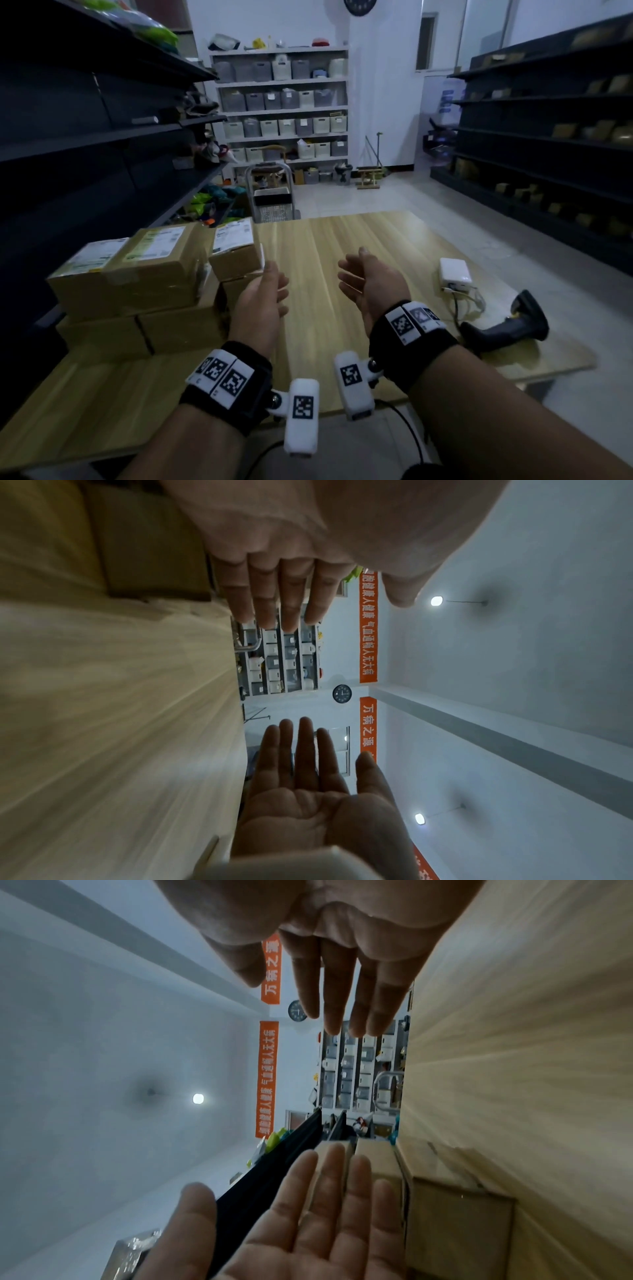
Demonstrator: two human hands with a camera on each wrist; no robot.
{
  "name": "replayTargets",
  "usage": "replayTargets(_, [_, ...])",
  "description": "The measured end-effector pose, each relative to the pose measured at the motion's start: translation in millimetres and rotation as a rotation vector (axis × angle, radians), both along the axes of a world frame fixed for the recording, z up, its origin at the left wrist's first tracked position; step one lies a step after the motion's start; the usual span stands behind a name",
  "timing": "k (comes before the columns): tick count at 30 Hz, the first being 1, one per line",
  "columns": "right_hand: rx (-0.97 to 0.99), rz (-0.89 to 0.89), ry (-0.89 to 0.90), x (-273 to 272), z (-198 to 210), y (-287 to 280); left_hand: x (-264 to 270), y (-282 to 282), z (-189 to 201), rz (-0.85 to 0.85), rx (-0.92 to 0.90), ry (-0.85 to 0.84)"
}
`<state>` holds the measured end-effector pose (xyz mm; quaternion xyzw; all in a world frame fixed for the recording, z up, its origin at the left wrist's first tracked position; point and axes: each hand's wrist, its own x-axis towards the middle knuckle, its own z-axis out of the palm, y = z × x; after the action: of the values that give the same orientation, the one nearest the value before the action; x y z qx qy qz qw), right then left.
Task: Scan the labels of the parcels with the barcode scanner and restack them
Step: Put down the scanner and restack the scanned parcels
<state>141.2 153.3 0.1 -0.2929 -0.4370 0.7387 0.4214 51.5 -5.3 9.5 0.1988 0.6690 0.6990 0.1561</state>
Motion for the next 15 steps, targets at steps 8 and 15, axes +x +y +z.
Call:
replayTargets(8, [-0.106, -0.243, 0.041, 73, -25, 47, 41, 52, -17, -0.162, -0.02, -0.055])
replayTargets(15, [-0.259, -0.502, 0.014, 155, -35, 96, 84, 107, -28, -0.298, -0.037, -0.115])
